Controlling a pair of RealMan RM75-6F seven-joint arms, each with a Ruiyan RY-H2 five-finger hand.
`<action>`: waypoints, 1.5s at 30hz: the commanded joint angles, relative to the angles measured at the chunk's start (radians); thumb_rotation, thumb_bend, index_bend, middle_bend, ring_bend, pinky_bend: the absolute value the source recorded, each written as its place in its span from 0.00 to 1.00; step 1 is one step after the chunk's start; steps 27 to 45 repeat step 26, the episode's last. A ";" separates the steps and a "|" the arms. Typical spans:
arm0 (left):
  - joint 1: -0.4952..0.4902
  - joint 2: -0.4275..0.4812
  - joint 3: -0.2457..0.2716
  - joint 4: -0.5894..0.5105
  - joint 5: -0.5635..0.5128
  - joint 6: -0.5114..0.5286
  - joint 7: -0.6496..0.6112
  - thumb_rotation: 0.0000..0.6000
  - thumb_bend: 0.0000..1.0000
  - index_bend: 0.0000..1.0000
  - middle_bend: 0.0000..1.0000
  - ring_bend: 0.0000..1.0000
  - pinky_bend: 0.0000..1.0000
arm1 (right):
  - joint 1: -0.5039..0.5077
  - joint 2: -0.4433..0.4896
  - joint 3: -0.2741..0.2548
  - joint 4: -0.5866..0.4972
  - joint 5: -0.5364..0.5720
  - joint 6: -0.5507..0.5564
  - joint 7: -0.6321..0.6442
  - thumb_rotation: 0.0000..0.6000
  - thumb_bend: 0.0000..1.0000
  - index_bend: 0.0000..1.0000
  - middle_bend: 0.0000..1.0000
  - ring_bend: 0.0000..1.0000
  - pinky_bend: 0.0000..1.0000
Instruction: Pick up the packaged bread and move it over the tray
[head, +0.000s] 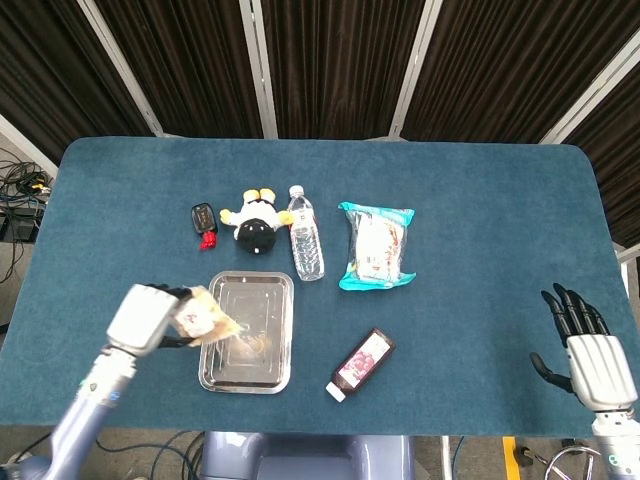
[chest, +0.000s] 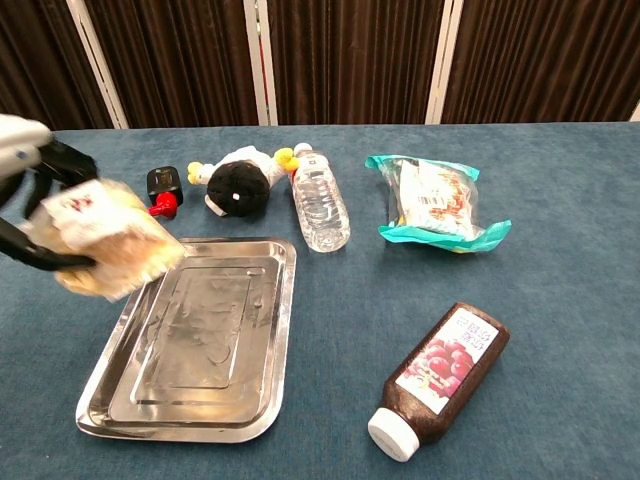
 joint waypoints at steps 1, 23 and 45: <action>-0.042 -0.073 0.000 0.020 -0.073 -0.058 0.078 1.00 0.23 0.47 0.42 0.41 0.58 | 0.000 0.003 0.001 0.001 0.002 -0.001 0.007 1.00 0.30 0.00 0.00 0.00 0.14; 0.168 0.087 0.085 0.122 0.102 0.287 -0.205 1.00 0.02 0.00 0.00 0.00 0.01 | -0.001 -0.002 -0.004 0.001 0.000 -0.006 -0.015 1.00 0.30 0.00 0.00 0.00 0.12; 0.206 0.101 0.096 0.159 0.126 0.334 -0.272 1.00 0.01 0.00 0.00 0.00 0.00 | -0.003 -0.003 -0.005 0.000 -0.003 -0.002 -0.021 1.00 0.30 0.00 0.00 0.00 0.12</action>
